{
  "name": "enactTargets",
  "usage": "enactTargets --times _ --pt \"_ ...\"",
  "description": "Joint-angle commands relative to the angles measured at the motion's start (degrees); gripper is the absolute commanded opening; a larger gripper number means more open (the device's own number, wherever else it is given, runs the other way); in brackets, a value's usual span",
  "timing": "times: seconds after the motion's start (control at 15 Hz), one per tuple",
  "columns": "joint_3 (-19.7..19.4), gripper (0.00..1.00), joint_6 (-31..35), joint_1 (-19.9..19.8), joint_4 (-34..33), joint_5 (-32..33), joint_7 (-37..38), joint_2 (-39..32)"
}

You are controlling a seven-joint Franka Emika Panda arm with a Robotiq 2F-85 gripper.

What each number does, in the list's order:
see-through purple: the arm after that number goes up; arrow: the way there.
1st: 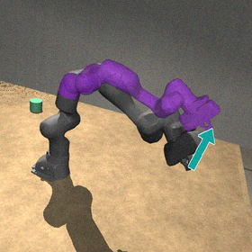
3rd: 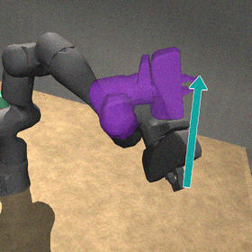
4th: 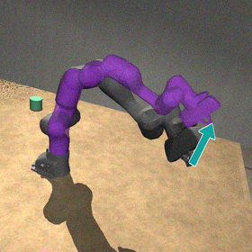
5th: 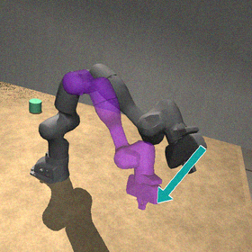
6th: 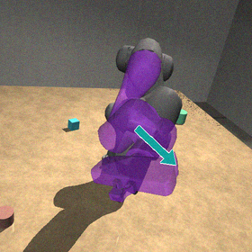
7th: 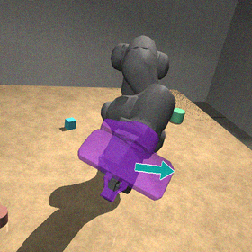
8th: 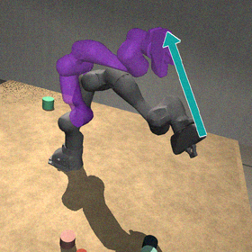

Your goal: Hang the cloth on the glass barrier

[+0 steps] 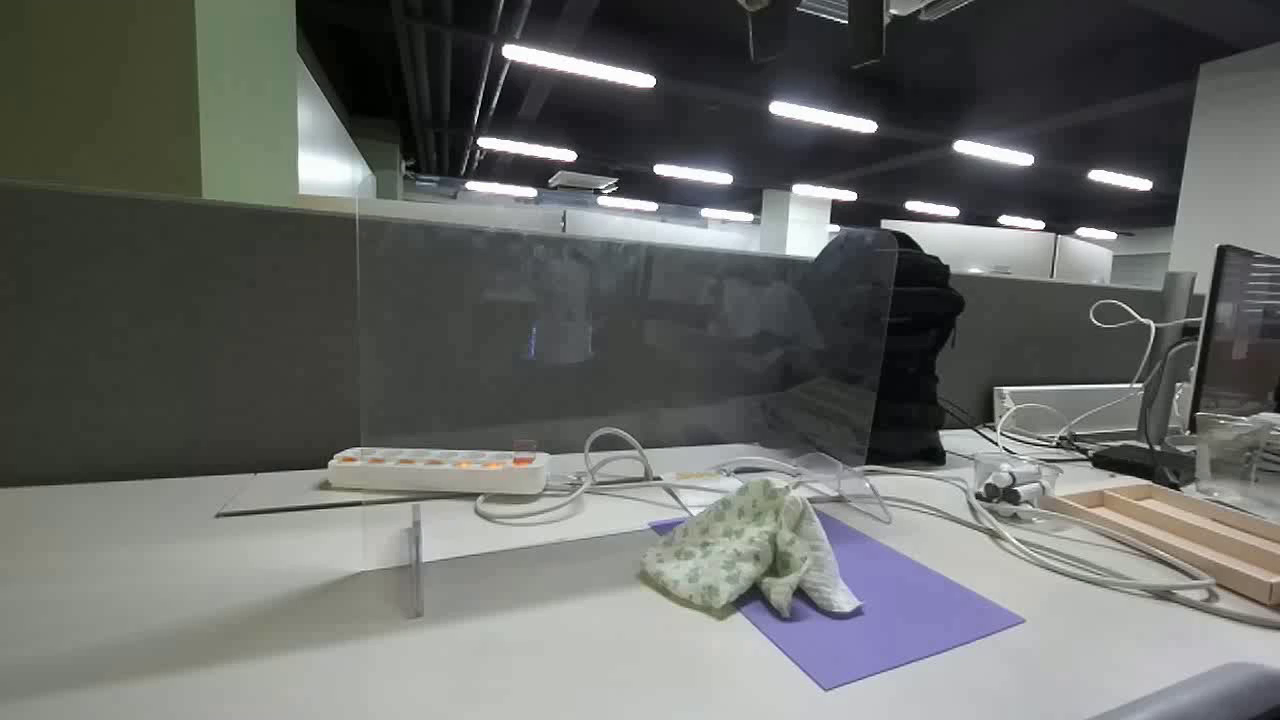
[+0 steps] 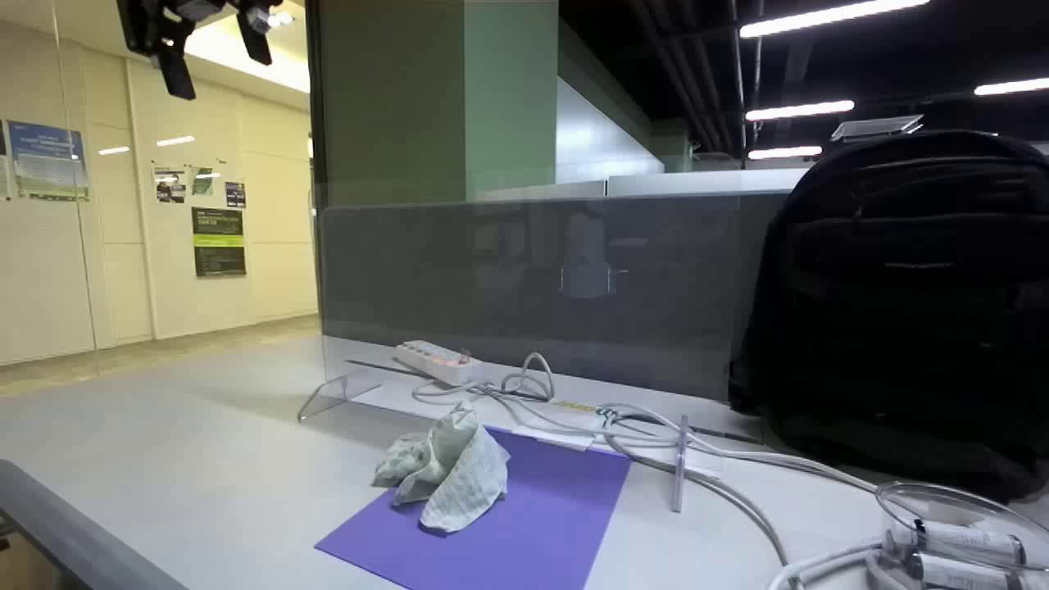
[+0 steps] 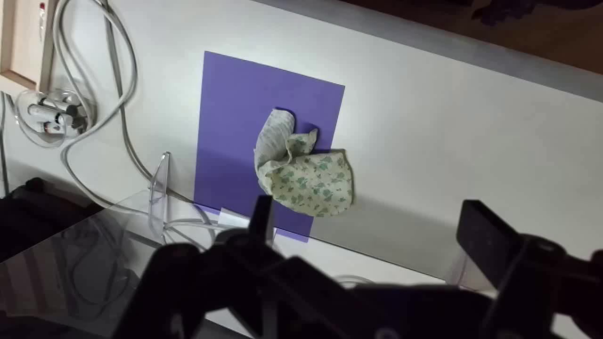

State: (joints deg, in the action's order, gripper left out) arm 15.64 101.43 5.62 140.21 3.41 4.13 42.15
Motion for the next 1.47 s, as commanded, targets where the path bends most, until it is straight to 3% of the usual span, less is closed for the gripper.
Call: enactTargets --times 0.0,0.93,1.07,1.4 --pt "-1.1 1.00 -0.1 1.5 -0.2 0.9 0.9 -0.3" --pt "-1.1 1.00 -0.1 1.5 -0.2 0.8 0.9 -0.2" --pt "-0.9 1.00 4.3 0.6 1.1 1.7 2.7 -0.5" --pt "-5.3 1.00 19.8 -2.8 5.1 2.3 2.4 -5.0"
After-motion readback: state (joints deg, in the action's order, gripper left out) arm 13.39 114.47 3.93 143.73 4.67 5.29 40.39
